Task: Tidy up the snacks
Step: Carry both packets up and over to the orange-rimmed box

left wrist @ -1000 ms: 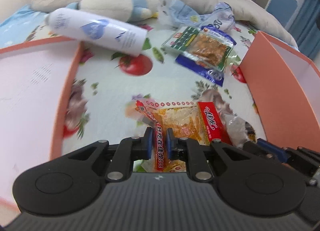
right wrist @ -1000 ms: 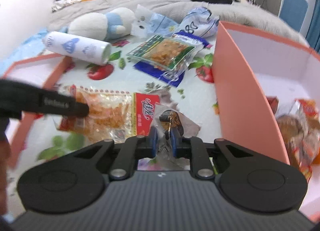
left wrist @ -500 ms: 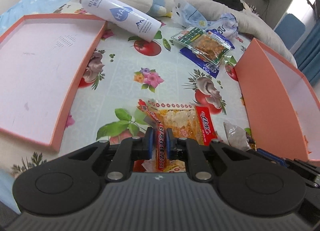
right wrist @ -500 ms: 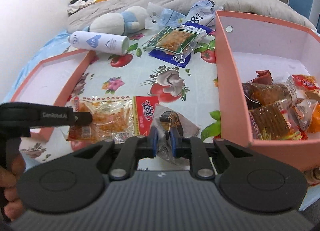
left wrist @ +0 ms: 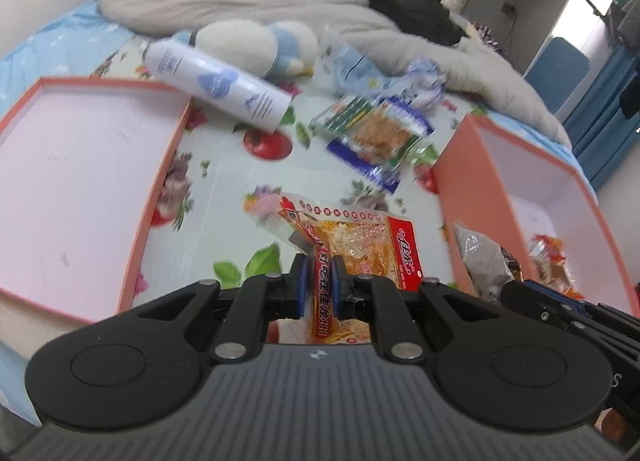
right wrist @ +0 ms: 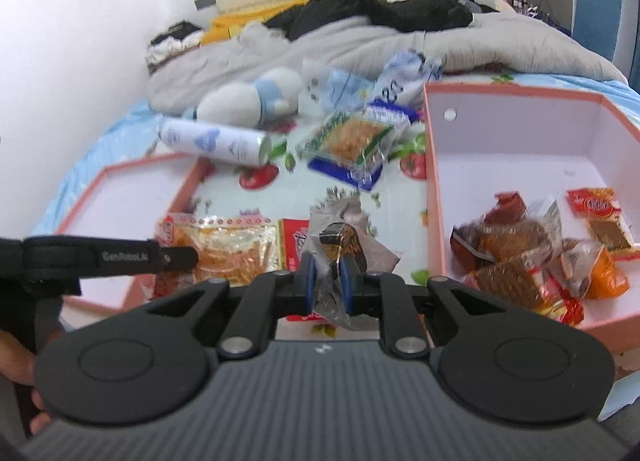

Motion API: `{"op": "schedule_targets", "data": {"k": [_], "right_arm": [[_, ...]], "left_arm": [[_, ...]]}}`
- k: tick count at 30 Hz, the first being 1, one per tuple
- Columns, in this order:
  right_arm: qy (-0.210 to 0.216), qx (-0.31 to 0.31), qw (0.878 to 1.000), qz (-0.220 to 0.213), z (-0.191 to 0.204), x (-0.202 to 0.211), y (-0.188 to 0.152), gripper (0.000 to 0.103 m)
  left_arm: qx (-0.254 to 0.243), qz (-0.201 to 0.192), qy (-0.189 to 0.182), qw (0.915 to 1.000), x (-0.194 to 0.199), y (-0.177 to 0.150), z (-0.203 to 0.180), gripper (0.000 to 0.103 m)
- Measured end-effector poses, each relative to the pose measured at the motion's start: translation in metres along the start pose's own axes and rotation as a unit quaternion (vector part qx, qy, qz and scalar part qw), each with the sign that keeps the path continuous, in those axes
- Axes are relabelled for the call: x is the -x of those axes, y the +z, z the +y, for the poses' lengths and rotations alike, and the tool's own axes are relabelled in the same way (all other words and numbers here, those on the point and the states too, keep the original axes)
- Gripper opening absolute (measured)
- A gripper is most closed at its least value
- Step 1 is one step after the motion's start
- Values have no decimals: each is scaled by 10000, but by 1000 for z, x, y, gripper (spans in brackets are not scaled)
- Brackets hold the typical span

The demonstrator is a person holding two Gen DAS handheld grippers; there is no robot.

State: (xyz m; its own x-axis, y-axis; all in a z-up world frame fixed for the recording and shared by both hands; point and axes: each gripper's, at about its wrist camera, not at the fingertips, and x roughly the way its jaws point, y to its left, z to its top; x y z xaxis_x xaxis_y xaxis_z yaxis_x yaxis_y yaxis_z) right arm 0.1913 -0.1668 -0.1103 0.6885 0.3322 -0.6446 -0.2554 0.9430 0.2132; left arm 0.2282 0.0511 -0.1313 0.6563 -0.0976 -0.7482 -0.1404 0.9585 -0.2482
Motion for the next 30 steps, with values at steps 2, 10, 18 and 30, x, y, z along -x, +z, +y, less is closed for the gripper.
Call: {"op": "schedule_targets", "data": {"k": [2, 10, 18, 30], "right_arm": [[14, 18, 9999, -123, 1, 8, 9, 17], [36, -172, 9986, -496, -11, 36, 49, 17], [-219, -226, 9954, -909, -36, 63, 80, 17], [-851, -452, 9875, -1250, -109, 98, 84, 17]], "left_arm": [[-44, -88, -47, 9999, 9, 9, -6, 14], [-279, -521, -234, 9980, 43, 51, -31, 14], [-416, -817, -535, 9943, 69, 87, -65, 14], [-847, -776, -1311, 9847, 57, 87, -164, 14]]}}
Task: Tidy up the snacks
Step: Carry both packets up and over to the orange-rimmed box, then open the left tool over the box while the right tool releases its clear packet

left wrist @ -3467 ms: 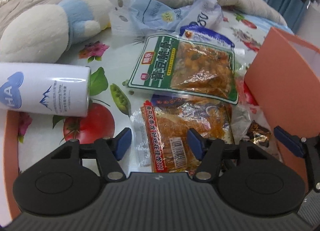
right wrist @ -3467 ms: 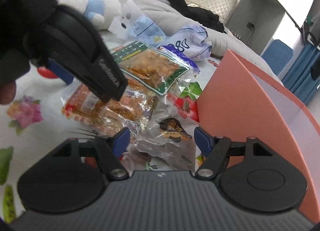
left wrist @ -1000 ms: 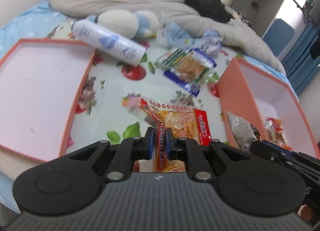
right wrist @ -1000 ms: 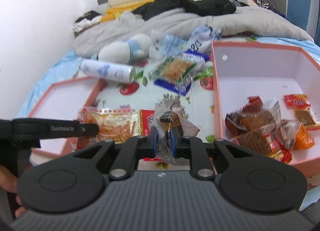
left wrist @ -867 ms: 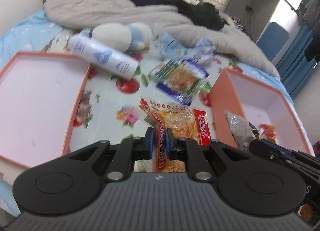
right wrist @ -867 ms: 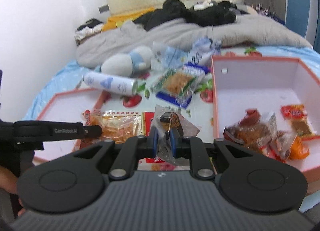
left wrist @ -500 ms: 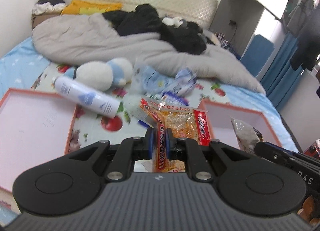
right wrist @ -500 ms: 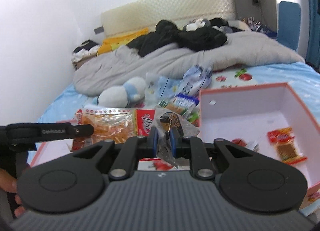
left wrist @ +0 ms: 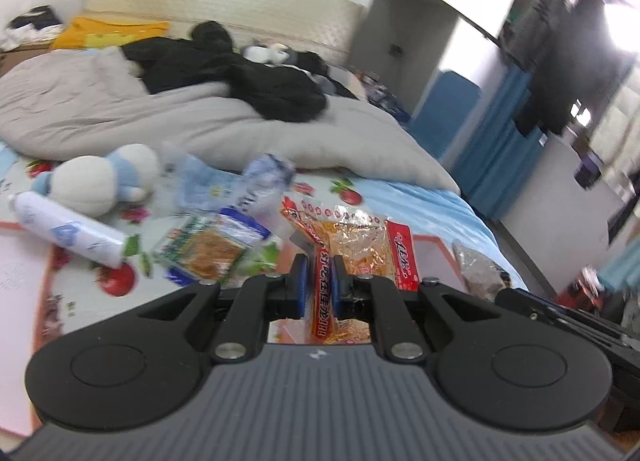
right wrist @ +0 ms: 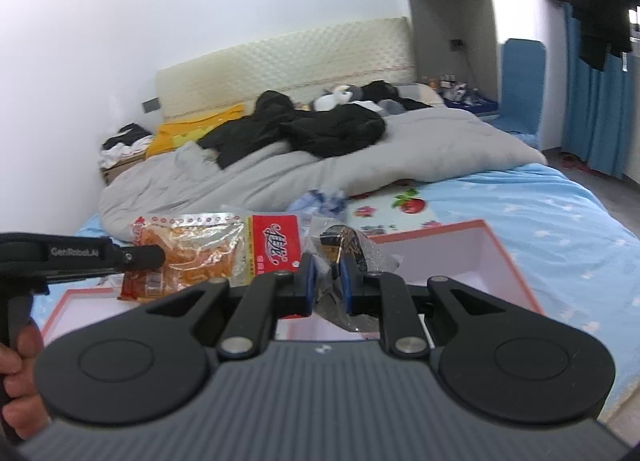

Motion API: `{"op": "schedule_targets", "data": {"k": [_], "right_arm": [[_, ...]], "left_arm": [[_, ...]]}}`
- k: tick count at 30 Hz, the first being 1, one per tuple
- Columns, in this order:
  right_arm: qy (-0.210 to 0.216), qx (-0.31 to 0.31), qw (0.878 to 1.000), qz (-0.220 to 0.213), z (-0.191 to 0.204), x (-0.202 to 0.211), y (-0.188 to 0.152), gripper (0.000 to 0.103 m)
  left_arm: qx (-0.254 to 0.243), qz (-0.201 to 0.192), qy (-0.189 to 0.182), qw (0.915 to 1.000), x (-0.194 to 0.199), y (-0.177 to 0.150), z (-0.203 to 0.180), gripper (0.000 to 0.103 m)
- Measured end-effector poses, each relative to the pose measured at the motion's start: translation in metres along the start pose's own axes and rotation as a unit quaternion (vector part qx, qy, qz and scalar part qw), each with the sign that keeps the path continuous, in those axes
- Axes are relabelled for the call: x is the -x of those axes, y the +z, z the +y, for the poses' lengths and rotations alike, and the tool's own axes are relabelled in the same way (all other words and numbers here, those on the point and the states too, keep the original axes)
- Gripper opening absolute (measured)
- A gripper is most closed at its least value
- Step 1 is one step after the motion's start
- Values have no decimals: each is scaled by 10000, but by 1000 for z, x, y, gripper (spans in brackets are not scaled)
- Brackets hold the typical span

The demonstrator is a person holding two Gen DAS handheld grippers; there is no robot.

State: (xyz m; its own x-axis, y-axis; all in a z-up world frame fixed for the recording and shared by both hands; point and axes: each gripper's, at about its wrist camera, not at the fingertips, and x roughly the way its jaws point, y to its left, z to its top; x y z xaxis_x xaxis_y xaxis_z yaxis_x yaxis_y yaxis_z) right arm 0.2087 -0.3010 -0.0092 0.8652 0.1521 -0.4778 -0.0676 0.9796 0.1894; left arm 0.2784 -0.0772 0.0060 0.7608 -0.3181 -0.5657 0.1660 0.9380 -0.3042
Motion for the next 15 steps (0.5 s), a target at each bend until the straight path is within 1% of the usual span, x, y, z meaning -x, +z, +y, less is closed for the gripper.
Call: {"op": "schedule_targets", "data": {"k": [4, 8, 12, 15], "right_arm": [[-331, -95, 9994, 92, -28, -8, -10, 17], [-553, -360, 9971, 392, -62, -29, -30, 17], [-664, -570, 9940, 656, -85, -49, -54, 17], [-764, -663, 9915, 813, -97, -63, -69, 17]], "left_arm": [[-247, 330, -137, 9991, -38, -7, -26, 14], [-336, 747, -234, 9964, -81, -22, -43, 14], [-534, 1102, -267, 9921, -123, -38, -56, 14], [-708, 1360, -215, 9879, -149, -50, -61, 14]]}}
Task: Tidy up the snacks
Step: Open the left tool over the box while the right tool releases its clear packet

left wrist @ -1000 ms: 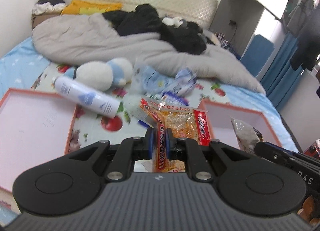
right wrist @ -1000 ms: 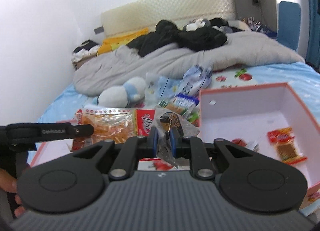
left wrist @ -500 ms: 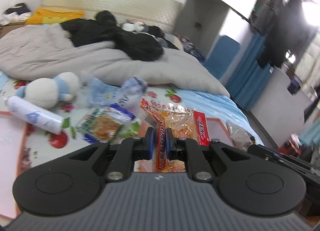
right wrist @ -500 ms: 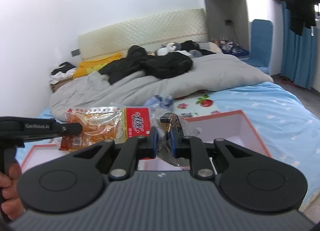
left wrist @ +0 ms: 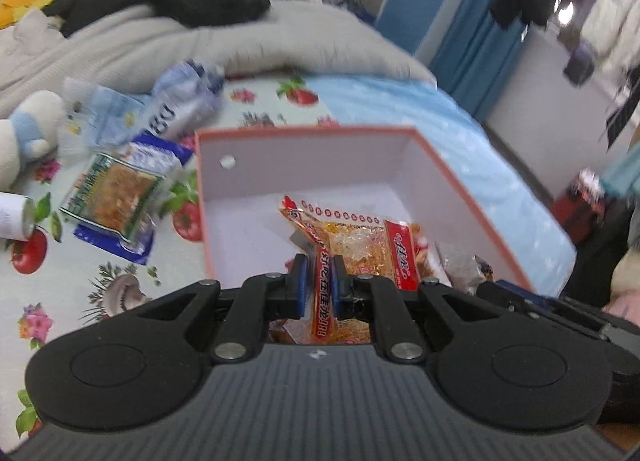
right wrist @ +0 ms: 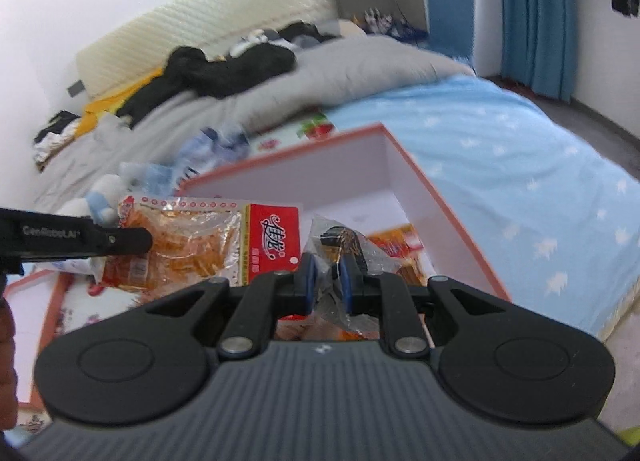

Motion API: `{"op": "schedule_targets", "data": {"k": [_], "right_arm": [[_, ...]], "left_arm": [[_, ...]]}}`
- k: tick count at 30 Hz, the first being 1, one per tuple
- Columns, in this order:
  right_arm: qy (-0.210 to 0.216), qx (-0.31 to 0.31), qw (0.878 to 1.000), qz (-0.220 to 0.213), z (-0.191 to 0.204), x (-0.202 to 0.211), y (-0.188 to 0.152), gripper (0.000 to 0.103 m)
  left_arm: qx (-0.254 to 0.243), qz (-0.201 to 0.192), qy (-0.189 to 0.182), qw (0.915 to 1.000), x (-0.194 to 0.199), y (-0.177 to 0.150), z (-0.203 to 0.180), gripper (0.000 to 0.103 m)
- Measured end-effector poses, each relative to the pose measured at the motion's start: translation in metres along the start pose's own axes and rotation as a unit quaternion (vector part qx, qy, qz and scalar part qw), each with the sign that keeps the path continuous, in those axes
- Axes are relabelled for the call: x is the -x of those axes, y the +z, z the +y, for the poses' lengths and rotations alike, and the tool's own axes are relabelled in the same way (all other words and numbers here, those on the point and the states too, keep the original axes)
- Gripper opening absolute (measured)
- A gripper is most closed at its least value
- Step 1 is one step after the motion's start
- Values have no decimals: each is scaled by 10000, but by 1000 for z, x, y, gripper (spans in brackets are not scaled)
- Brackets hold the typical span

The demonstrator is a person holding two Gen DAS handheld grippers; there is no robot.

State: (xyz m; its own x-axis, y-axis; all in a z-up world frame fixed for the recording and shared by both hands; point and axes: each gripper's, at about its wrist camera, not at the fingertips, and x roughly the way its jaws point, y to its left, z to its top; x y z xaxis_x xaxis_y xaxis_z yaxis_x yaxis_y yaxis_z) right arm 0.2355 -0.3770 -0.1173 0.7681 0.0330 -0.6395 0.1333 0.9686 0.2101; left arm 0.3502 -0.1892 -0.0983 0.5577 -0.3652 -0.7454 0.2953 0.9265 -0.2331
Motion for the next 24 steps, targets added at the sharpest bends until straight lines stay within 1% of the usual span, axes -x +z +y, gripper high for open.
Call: {"op": "schedule_targets", "data": {"k": [5, 9, 11, 12, 13, 15, 16, 17, 19, 24], "right_arm": [[-121, 26, 9996, 236, -11, -24, -11, 18], [-145, 6, 9991, 406, -18, -36, -15, 19], [-114, 41, 9991, 414, -18, -38, -16, 23], [-92, 17, 9991, 417, -18, -39, -16, 24], [-58, -20, 9991, 413, -19, -39, -14, 24], [-51, -25, 9994, 352, -17, -36, -11, 35], [-55, -8, 9996, 292, -17, -33, -9, 46], [-25, -10, 9997, 233, -16, -30, -7, 51], [76, -65, 9998, 156, -15, -22, -4, 50], [213, -107, 9997, -84, -5, 6, 4, 50]], "left_arm": [[-41, 352, 81, 9993, -35, -8, 1, 14], [-9, 504, 89, 9987, -47, -11, 5, 14], [-14, 564, 146, 9983, -49, -11, 7, 16], [-10, 567, 195, 9982, -49, -11, 8, 25], [-4, 569, 249, 9981, -47, -11, 8, 30], [100, 481, 265, 9984, -41, -9, 11, 56], [122, 405, 307, 9986, -36, -8, 11, 58], [83, 335, 366, 9987, -31, -6, 10, 58], [-12, 213, 397, 9990, -18, -4, 8, 58], [-40, -81, 252, 9996, 22, -1, 2, 59]]}}
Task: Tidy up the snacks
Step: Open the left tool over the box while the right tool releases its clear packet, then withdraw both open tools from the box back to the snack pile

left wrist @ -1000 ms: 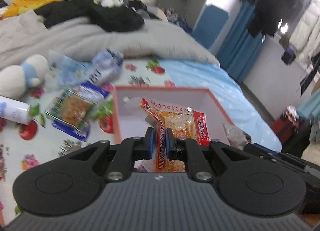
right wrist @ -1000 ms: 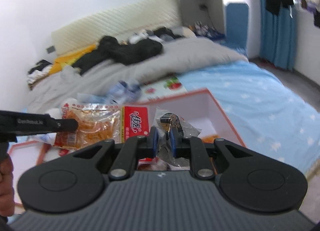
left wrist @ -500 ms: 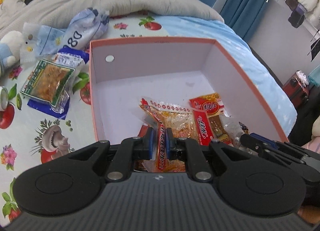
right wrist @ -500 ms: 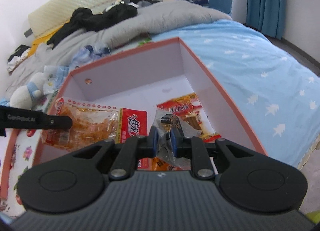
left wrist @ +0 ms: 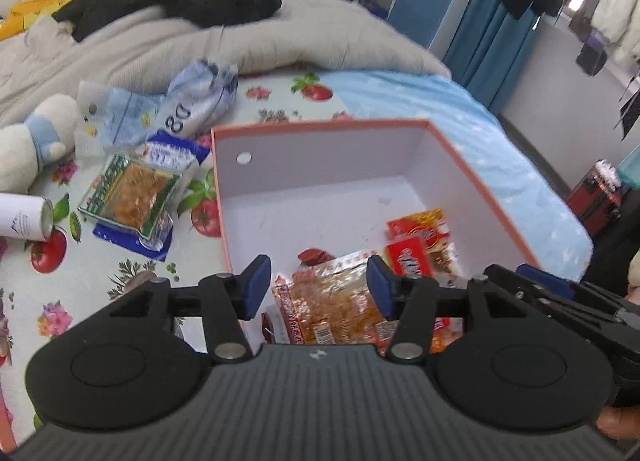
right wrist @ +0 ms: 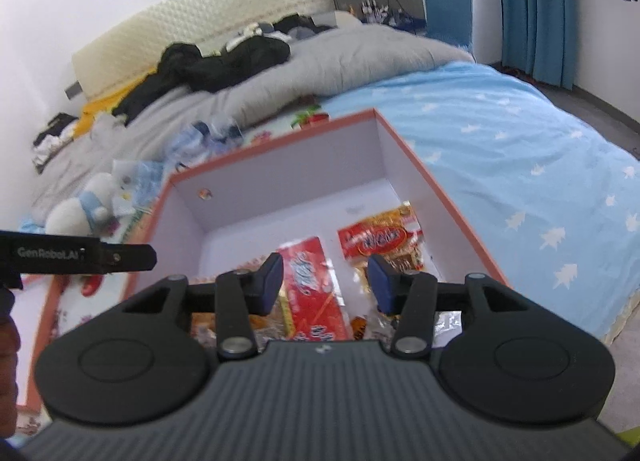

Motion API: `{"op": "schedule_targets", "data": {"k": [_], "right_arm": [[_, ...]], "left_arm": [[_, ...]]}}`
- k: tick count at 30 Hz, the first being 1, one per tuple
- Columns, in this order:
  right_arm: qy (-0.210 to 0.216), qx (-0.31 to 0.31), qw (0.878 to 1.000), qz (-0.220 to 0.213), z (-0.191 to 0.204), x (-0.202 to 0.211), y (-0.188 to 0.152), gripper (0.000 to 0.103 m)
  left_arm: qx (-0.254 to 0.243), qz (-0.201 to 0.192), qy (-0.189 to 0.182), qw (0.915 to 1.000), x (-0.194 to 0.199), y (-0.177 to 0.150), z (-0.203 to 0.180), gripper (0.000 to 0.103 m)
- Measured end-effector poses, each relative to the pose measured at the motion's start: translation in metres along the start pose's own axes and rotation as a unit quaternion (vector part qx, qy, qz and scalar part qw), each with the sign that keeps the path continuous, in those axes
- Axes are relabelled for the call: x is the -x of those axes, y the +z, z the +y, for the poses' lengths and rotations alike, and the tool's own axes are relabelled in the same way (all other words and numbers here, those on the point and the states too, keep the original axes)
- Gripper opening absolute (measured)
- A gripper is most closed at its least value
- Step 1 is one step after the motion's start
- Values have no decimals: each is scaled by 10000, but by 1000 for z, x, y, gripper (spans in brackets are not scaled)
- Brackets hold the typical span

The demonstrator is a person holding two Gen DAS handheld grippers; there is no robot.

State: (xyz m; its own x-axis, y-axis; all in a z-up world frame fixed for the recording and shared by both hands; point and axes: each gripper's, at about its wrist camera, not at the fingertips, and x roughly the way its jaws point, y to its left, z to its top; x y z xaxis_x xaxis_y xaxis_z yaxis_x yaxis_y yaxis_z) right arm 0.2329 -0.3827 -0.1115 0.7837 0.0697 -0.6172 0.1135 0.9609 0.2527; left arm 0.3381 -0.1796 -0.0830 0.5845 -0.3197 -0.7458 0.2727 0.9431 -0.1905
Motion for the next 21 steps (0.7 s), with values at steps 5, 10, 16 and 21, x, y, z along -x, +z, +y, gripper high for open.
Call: {"op": "schedule_targets", "data": {"k": [5, 10, 16, 21], "right_arm": [[106, 77, 9995, -283, 18, 32, 3, 50], [238, 123, 9980, -571, 35, 62, 3, 50], [416, 151, 9957, -809, 56, 88, 0, 50], [584, 218, 9943, -868, 74, 98, -6, 50]], "left_arm": [[-10, -326, -94, 9994, 45, -4, 2, 59], [27, -633, -133, 9979, 88, -12, 12, 59], [75, -949, -63, 9954, 133, -25, 28, 59], [168, -1098, 25, 9938, 157, -41, 43, 59]]}}
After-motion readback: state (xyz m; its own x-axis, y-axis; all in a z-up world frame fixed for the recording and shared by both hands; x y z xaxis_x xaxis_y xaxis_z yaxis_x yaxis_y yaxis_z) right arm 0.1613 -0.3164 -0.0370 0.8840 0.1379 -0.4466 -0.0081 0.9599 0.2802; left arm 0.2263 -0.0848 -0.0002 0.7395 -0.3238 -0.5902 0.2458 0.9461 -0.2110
